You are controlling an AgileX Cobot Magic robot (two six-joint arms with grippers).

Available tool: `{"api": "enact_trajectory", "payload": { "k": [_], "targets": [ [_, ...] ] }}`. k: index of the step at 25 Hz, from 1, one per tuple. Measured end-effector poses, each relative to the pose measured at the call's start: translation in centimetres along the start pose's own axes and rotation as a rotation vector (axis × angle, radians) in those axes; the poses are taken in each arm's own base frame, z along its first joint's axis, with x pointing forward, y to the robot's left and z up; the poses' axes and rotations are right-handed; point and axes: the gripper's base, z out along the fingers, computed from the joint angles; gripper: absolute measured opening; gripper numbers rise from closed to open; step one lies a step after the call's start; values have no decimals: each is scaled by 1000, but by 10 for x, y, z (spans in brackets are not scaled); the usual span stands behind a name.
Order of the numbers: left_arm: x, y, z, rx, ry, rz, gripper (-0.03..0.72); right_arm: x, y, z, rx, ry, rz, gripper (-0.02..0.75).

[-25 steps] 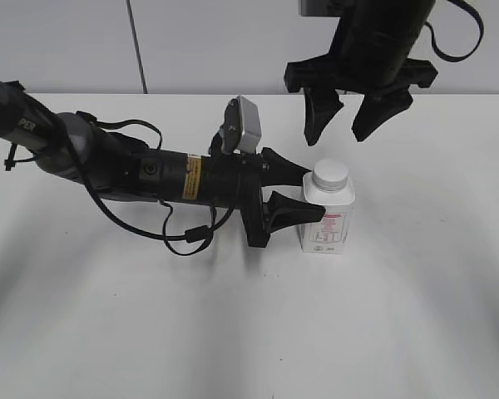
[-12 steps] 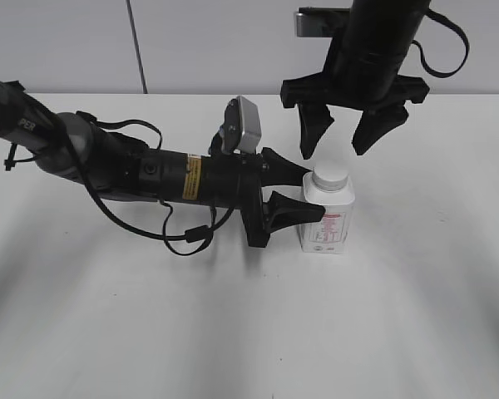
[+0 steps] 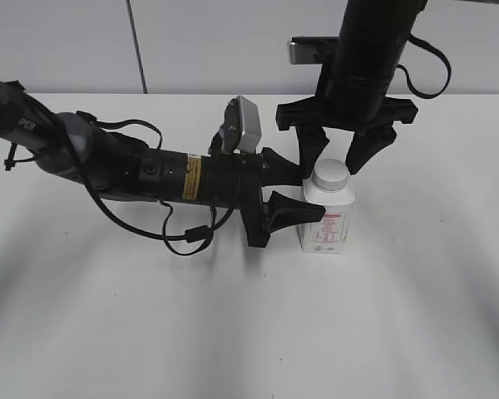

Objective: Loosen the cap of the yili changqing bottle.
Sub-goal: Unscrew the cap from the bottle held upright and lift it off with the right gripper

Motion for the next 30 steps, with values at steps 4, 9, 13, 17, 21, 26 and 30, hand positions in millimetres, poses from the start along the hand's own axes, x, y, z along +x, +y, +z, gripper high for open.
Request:
{"api": "enact_trajectory", "payload": {
  "k": [4,9,13,17,21,26,30],
  "targets": [
    [0,0,0,0,0,0,424,2,-1,5,3,18,3,452],
    [0,0,0,0,0,0,424,5,-2,10,8,37,6,428],
    [0,0,0,-1,1,0,424,5,-2,10,9,37,5,403],
    [0,0,0,-1,1,0,424,5,-2,10,9,37,-16,403],
    [0,0,0,1,2,1,421,5,-2,10,7,38,-155,400],
    [0,0,0,3,3,2,421,5,-3,10,7,40,-567,399],
    [0,0,0,5,4,4,421,5,-4,10,5,42,-865,398]
  ]
}}
